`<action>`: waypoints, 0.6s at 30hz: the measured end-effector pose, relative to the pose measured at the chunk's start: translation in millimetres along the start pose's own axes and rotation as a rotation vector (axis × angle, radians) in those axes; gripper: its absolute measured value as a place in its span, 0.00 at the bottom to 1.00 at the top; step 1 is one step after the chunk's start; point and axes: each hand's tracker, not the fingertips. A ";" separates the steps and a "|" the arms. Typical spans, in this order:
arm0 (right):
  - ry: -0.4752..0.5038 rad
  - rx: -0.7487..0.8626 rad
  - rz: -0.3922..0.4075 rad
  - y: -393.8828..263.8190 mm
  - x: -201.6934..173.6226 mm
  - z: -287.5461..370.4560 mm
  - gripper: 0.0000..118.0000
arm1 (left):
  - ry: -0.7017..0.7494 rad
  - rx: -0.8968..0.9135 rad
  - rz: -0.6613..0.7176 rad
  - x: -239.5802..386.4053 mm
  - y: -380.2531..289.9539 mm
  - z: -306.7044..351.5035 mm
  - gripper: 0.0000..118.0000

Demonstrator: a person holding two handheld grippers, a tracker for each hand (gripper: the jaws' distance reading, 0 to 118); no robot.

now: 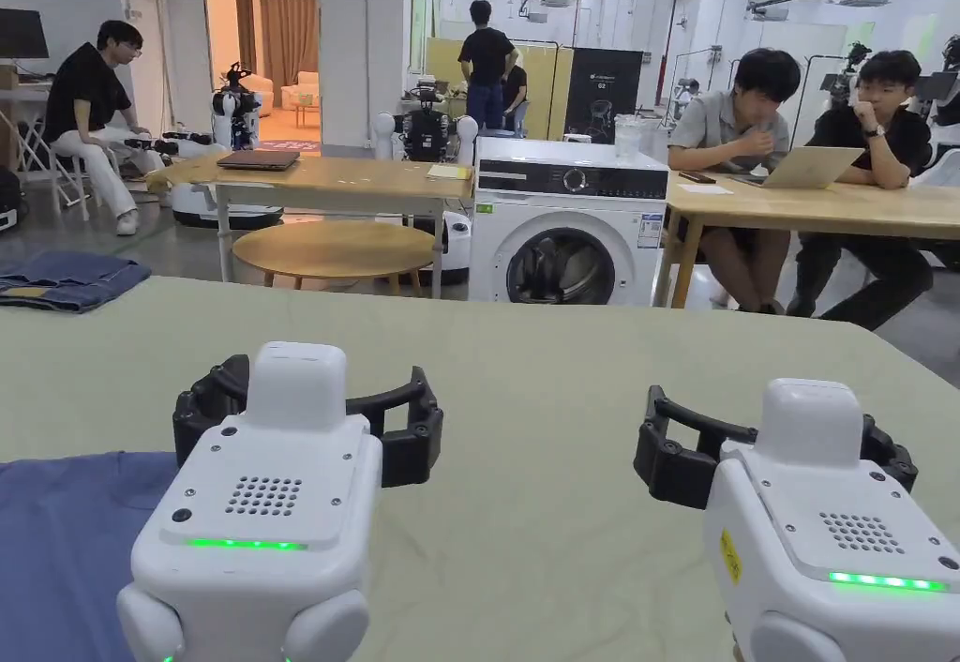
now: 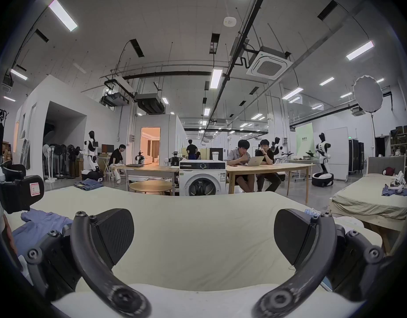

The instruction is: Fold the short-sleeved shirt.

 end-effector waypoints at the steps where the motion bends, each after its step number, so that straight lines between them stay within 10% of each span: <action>1: 0.000 0.001 -0.001 0.1 0.2 0.0 1.00 | -0.003 0.002 -0.004 0.3 0.2 0.3 0.98; 18: 0.003 -0.005 0.004 -1.4 4.9 0.8 1.00 | -0.018 -0.009 -0.004 6.1 -1.8 0.7 0.98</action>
